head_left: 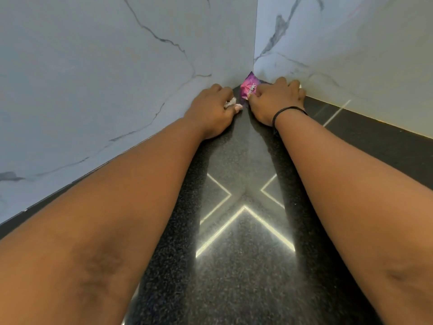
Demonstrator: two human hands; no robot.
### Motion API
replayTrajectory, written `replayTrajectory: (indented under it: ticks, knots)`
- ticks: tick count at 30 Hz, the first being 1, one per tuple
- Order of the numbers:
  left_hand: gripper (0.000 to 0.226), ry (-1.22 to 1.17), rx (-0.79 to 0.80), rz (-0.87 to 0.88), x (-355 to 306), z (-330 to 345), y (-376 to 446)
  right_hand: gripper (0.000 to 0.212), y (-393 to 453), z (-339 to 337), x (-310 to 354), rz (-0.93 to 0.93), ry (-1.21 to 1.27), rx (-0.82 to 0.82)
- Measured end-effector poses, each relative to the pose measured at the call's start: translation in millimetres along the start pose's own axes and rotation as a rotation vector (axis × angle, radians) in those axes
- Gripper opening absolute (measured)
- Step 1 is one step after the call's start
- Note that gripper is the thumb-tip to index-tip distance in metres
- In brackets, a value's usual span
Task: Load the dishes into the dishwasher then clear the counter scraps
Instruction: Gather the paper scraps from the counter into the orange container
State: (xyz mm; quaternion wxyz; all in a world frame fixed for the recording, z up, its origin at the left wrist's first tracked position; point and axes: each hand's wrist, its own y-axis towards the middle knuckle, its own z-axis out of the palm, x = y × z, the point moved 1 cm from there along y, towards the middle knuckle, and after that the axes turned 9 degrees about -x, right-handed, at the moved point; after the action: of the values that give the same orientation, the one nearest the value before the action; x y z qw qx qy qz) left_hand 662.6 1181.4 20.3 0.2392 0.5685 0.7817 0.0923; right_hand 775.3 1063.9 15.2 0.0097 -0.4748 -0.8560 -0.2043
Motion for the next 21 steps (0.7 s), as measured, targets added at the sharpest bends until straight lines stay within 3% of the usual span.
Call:
replayTrajectory:
  ticks: [3, 7, 11, 15, 21]
  knots:
    - [0.024, 0.005, -0.049, 0.0, 0.6, 0.6, 1.7, 0.046, 5.1, -0.6, 4.2, -0.031, -0.021, 0.007]
    - [0.012, -0.007, -0.111, -0.143, 5.4, 0.6, 0.9, 0.029, 9.6, -0.6, 8.1, -0.11, 0.04, -0.01]
    - [0.021, -0.063, -0.145, -0.195, 5.2, 0.6, -1.1, 0.026, 7.3, -1.9, 7.6, -0.129, 0.128, -0.059]
    - [0.019, 0.098, -0.134, -0.274, 1.6, -0.4, -1.4, 0.003, 4.3, -4.5, 7.5, -0.196, 0.156, -0.098]
    - [0.024, 0.116, -0.069, -0.318, -6.1, -3.2, -32.6, 0.009, -24.1, -9.2, 6.0, -0.188, 0.211, -0.064]
